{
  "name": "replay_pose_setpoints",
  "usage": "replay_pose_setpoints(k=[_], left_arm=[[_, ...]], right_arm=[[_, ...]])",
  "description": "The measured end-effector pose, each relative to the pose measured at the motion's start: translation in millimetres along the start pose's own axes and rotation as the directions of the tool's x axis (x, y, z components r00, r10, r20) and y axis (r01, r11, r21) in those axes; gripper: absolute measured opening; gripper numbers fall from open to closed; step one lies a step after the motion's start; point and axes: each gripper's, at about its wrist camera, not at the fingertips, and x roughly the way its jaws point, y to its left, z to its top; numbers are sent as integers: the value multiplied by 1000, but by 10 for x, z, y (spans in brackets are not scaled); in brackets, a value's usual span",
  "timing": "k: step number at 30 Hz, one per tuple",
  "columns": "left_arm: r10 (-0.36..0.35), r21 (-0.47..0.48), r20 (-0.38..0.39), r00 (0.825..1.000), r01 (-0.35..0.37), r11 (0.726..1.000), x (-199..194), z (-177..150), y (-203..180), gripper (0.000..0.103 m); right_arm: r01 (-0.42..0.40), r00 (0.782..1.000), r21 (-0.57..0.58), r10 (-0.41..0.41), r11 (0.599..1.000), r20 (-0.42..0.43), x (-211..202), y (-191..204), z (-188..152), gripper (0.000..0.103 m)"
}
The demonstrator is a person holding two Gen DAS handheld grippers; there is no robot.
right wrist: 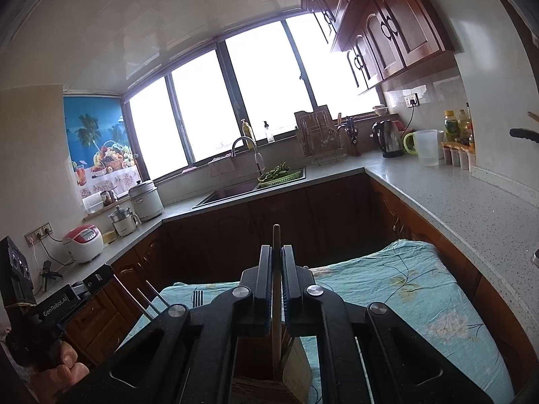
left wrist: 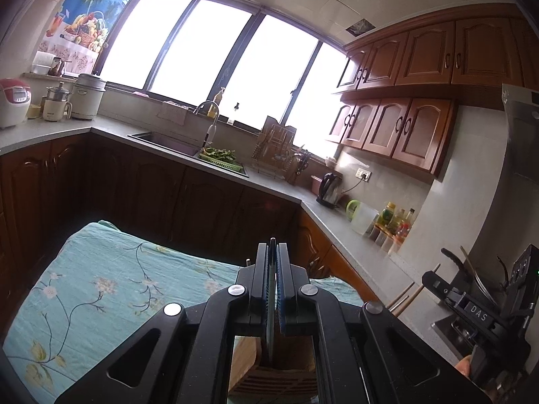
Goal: Organize utensils
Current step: 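Insert the steel chopstick into the holder and open the left gripper while the right gripper releases its chopstick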
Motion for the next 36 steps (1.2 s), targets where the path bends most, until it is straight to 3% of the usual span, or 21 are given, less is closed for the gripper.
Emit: replay_pose_setpoints(k=[11, 20, 36], left_arm=[[13, -11, -83, 996, -13, 1000, 120, 119, 125, 2], [27, 12, -99, 995, -26, 1000, 194, 326, 80, 2], [38, 15, -132, 991, -36, 999, 185, 363, 51, 2]], right_arm=[[16, 998, 38, -14, 999, -68, 148, -130, -169, 5], [24, 995, 45, -20, 999, -97, 192, -163, -203, 6], [15, 993, 56, -8, 998, -119, 217, -182, -207, 6]])
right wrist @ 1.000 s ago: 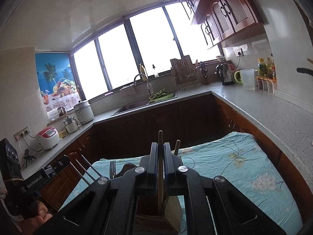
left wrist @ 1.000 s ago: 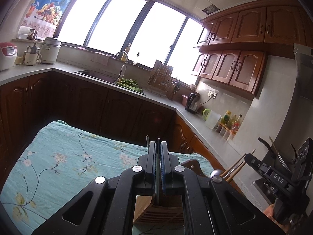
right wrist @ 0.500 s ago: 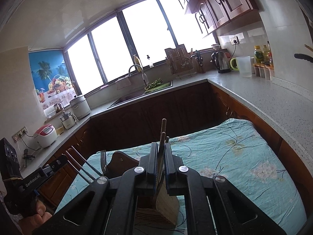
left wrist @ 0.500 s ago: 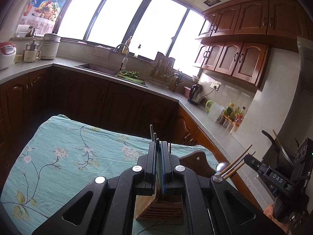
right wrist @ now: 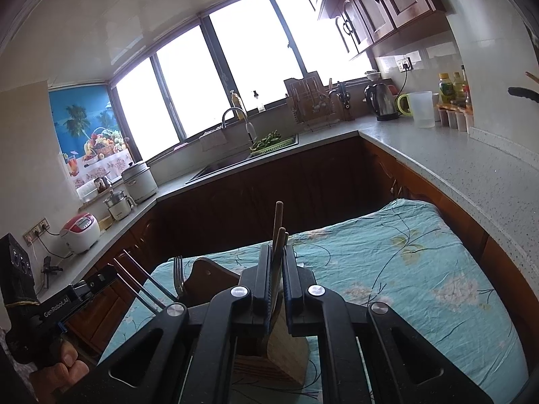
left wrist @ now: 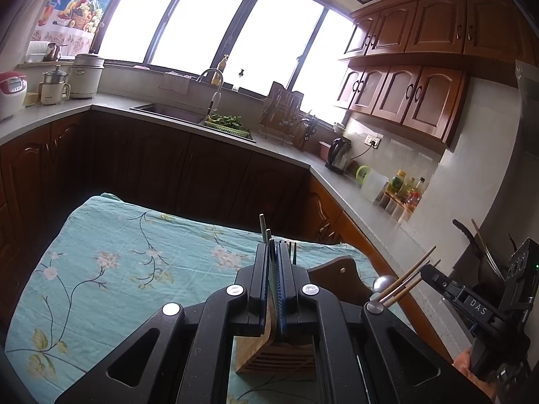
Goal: Organize utensils
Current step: 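Insert the steel chopstick into the holder and open the left gripper while the right gripper releases its chopstick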
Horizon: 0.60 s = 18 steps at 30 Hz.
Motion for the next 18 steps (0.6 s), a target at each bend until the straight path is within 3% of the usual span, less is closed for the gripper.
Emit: replay_pose_setpoints(k=[5, 10, 18], left_arm=[[2, -5, -5, 1000, -2, 1000, -23, 28, -14, 5], [8, -12, 3, 1000, -8, 1000, -60, 32, -31, 21], [22, -20, 4, 1000, -22, 1000, -111, -3, -8, 33]], right_arm=[[-18, 1000, 13, 18, 1000, -11, 2, -18, 2, 11], [-21, 1000, 15, 21, 1000, -8, -26, -12, -7, 16], [-33, 999, 21, 33, 999, 2, -50, -15, -4, 38]])
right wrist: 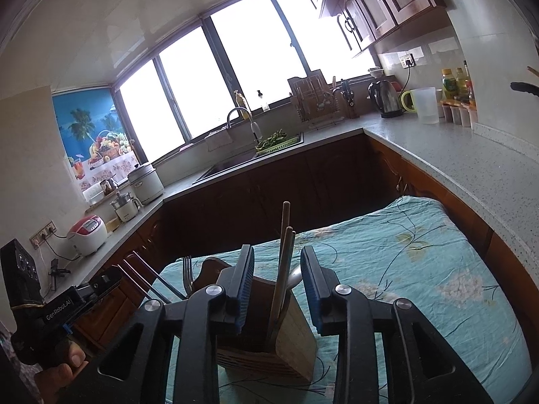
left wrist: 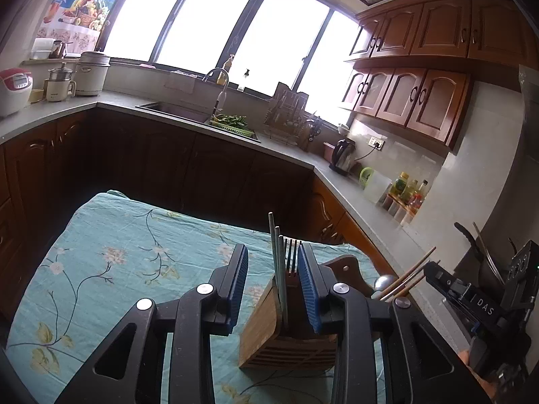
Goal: Organize utensils
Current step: 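Withdraw both grippers from the holder back over the table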
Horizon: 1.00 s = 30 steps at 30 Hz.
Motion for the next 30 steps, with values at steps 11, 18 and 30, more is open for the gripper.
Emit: replay_pose_setpoints(k=[11, 18, 30], left_arm=[[66, -27, 29, 997, -65, 998, -146, -44, 35, 84], [84, -58, 10, 996, -84, 995, -280, -133, 47, 93], [90, -43, 11, 996, -90, 995, -778, -320, 54, 98]], right_arm=[[-26, 999, -9, 26, 1000, 27, -97, 59, -9, 83], [-27, 998, -46, 29, 999, 56, -277, 169, -51, 96], [-47, 997, -61, 50, 997, 53, -649, 261, -264, 99]])
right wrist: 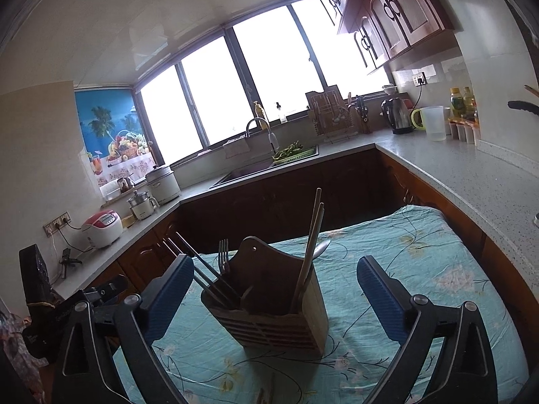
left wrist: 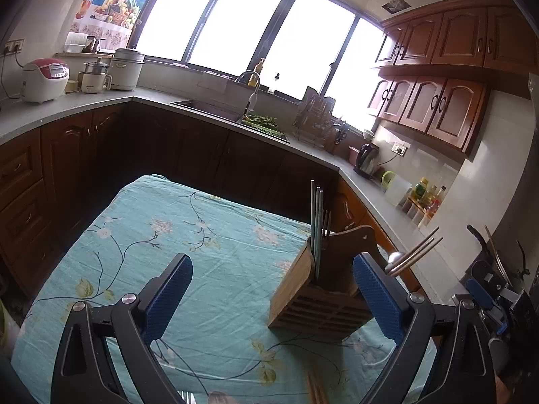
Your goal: Organize utensils
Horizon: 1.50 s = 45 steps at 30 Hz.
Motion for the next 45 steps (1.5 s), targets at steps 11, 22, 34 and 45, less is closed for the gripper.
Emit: replay_pose_setpoints(k=[11, 22, 34, 45], left_arm=[[41, 42, -57, 998, -39, 998, -510, -393, -17, 101], [90, 52, -71, 993, -86, 995, -976, -488, 16, 101], [128, 151, 9, 992, -128, 980, -1510, -789, -28, 102], [106, 228, 97, 990, -126, 965, -1949, -951, -89, 102]], right_arm=[[-16, 1000, 63, 18, 998, -22, -363, -21, -326, 101], [-43, 998, 42, 45, 998, -36, -672, 89, -623, 102], [-40, 998, -42, 38, 998, -55, -926, 195, -1016, 103], [-17, 1000, -132, 20, 991, 21, -1365, 344, -1076, 103]])
